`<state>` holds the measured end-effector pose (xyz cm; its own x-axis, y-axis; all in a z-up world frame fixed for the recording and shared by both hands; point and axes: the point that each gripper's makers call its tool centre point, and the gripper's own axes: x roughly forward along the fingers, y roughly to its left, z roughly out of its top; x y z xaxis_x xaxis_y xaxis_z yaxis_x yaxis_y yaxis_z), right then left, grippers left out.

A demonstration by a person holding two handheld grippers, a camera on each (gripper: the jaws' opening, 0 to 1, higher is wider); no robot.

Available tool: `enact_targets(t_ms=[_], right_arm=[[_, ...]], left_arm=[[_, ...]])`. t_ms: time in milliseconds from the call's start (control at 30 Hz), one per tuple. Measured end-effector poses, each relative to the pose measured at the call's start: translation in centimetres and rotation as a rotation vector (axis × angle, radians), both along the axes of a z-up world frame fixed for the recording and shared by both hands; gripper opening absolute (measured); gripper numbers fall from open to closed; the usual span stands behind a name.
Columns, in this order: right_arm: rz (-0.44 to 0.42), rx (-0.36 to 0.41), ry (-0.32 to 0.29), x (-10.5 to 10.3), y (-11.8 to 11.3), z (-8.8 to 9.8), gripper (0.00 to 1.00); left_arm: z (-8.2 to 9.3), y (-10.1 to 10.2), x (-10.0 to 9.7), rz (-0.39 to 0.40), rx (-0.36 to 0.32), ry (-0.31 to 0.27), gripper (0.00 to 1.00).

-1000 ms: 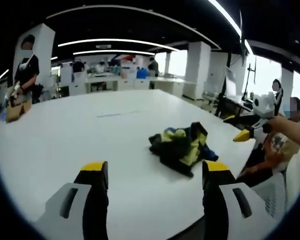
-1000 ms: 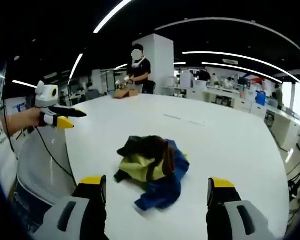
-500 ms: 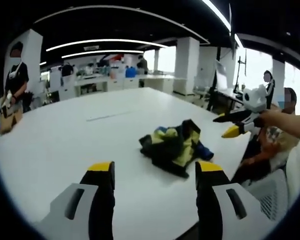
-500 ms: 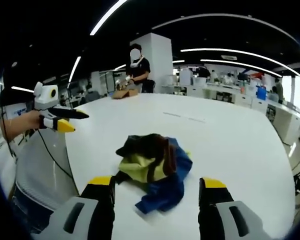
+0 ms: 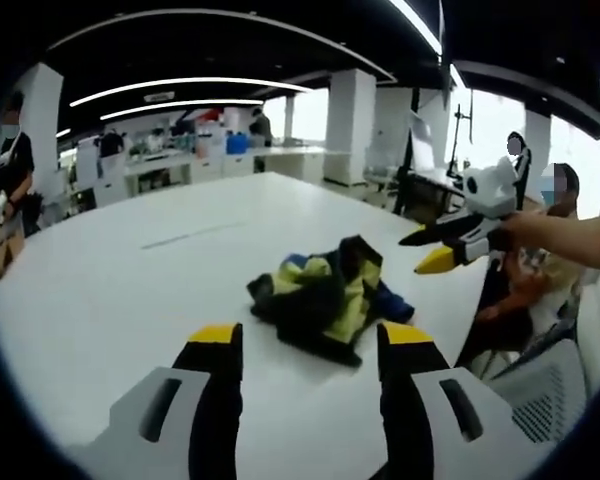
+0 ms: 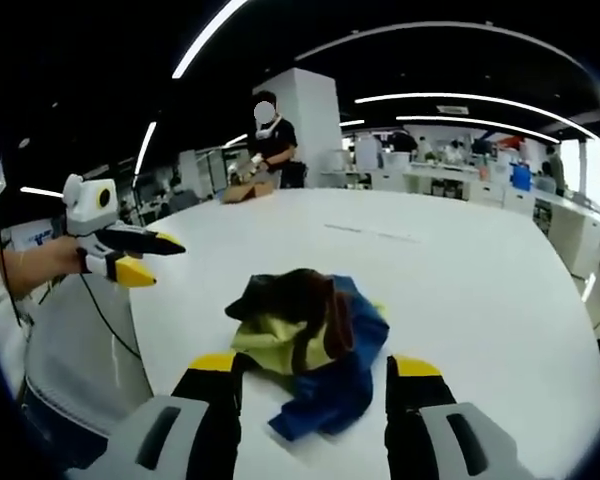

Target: Fold the garment on the visible template until the final outline fits inside the template.

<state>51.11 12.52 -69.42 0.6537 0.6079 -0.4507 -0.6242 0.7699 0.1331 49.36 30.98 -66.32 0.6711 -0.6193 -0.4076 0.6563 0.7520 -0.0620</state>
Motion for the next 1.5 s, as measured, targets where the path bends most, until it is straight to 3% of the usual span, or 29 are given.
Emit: enact_targets(t_ms=[300,633,1167,1500], right_arm=[[0.006,0.011,0.030,0.9,0.9,-1.2,0.46],[0.006,0.030,0.087,1.6,1.6,-3.1,0.40],[-0.027,0.082,0.120,2.8,1.6,-3.7,0.35],[-0.031,0.095,0.131,3.2,1.9,-4.1,0.31]], left_arm=[[-1.4,-2.2,0.6,-0.059,0.002,0.009,0.40],[-1.3,-3.8,2.0,-0.095,0.006,-0.014,0.22],[-2.5,-7.8,3.7,-0.173,0.020,0.006,0.15],[-3.9,-9.4,4.6,-0.217,0.077,0.020,0.10]])
